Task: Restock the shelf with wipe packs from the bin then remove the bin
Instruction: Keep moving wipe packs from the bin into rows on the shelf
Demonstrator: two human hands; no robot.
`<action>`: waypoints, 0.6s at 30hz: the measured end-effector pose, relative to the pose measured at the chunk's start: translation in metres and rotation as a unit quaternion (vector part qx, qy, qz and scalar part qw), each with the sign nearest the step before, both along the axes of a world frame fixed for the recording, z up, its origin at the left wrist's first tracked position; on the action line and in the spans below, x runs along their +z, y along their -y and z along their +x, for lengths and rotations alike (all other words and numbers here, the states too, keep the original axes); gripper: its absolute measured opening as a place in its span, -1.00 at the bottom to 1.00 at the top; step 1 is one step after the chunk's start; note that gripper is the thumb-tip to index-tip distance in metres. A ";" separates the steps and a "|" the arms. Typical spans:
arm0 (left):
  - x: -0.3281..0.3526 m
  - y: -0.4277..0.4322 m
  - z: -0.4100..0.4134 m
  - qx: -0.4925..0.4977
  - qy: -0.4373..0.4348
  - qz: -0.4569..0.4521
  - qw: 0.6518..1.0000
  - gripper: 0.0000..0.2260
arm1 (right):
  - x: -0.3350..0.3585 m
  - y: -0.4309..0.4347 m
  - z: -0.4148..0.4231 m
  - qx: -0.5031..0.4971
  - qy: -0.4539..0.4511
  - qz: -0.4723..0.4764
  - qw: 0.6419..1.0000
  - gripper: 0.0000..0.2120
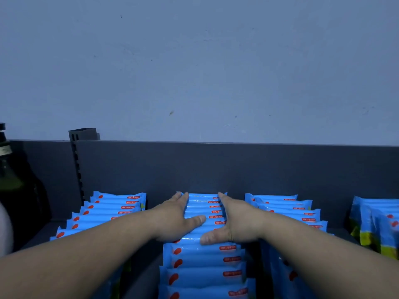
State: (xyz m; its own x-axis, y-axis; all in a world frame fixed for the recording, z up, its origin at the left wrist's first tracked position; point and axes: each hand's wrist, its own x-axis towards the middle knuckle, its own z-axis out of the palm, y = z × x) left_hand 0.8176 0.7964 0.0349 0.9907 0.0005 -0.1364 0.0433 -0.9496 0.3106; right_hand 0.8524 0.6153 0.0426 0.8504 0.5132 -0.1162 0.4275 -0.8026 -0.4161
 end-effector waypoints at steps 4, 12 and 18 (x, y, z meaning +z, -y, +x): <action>0.003 0.003 -0.005 -0.020 0.002 0.047 0.999 -0.19 | 0.007 0.007 -0.004 0.039 0.009 -0.047 0.998 0.23; -0.006 0.005 -0.003 -0.039 -0.027 0.137 0.990 -0.24 | -0.001 0.002 -0.001 0.057 0.017 -0.152 0.987 0.28; 0.004 0.006 -0.014 -0.040 -0.028 0.146 0.988 -0.29 | 0.002 0.006 -0.012 0.054 0.042 -0.135 0.988 0.24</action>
State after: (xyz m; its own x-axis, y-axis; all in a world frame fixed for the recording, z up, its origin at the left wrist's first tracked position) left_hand 0.8038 0.7901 0.0387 0.9800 -0.0308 -0.1964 -0.0269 -0.9994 0.0226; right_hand 0.8402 0.6089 0.0446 0.8044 0.5620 -0.1926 0.5414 -0.8269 -0.1519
